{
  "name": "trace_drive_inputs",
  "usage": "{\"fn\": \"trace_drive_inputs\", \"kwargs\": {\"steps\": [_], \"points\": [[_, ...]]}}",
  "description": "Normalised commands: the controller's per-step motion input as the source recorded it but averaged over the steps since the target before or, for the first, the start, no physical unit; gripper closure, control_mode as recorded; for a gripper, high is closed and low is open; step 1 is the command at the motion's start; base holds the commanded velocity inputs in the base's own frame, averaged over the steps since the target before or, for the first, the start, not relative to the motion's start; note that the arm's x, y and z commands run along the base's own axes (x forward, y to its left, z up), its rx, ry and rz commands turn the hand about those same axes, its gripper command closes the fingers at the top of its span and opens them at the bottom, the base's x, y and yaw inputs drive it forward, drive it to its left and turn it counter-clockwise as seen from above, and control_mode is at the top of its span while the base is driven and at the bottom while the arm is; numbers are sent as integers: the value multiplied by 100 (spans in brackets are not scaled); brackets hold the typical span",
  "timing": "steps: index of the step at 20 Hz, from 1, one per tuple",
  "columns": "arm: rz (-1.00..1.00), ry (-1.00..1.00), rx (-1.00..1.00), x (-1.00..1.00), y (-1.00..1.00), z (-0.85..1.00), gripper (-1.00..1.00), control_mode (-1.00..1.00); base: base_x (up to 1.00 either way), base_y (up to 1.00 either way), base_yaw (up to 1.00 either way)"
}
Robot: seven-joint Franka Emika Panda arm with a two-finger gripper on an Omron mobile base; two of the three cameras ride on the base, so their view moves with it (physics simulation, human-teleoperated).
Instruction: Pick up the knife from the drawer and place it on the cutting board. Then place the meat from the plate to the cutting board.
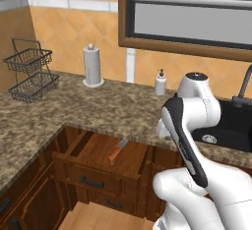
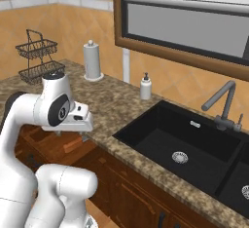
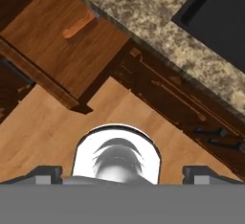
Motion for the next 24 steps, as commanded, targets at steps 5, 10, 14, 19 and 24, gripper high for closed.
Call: {"fn": "trace_drive_inputs", "kwargs": {"steps": [5,10,14,19,24], "points": [[-30,0,-2,22,100,-49,-100,-100,0,0,0],[-40,0,0,35,100,-44,-100,-100,0,0,0],[-23,7,0,61,94,-33,-100,-100,0,0,0],[-3,20,0,77,66,-30,-100,-100,0,0,0],[-1,6,0,60,21,-17,-100,-100,0,0,0]]}}
